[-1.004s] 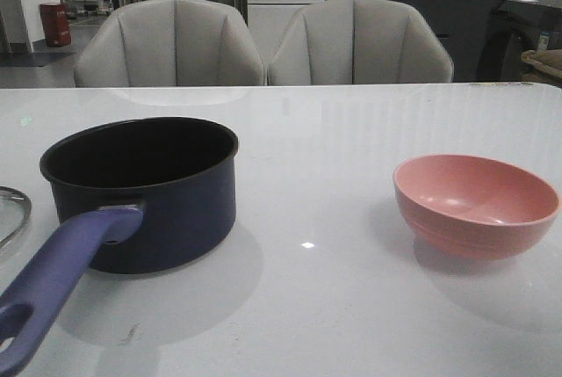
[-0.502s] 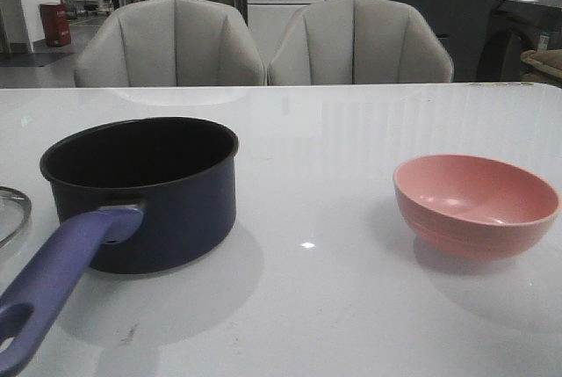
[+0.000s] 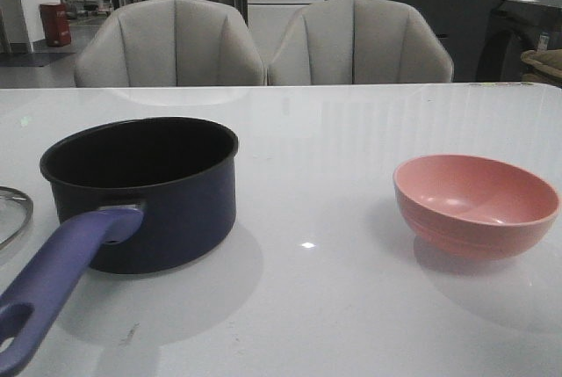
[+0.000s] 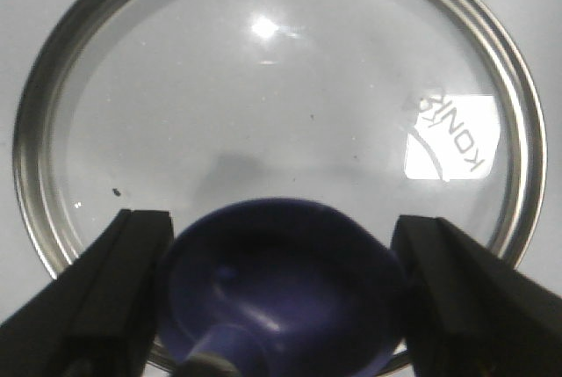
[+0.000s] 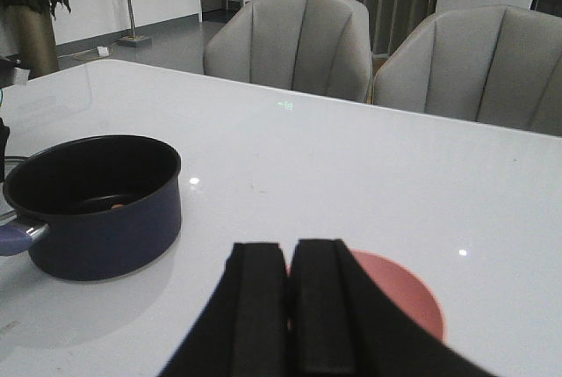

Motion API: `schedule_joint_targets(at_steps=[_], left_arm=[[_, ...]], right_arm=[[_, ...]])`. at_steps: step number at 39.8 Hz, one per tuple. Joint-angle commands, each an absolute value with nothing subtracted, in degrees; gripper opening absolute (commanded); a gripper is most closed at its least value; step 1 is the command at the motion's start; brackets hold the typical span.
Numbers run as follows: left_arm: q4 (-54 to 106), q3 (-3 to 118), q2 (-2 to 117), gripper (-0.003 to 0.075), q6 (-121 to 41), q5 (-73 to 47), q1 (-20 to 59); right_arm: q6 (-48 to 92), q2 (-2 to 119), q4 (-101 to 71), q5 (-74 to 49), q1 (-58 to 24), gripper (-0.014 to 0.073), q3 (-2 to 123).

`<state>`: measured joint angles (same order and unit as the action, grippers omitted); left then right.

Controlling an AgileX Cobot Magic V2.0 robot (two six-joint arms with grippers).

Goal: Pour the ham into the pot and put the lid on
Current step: 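Grip the glass lid by its purple knob with the left gripper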

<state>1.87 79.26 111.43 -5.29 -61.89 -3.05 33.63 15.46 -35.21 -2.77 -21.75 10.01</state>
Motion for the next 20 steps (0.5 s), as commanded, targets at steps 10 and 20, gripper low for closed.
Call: schedule_joint_targets(at_steps=[10,20], left_arm=[[2.2,80.7,109.0,0.0198,-4.7,-63.4,-3.1],[2.2,80.7,109.0,0.0126,-4.7,-63.9,-3.1]], right_arm=[[34.2,15.7,-35.4,0.5,-21.8,0.0132,11.5],[34.2,15.7,-35.4,0.5,-21.8,0.0132,11.5]])
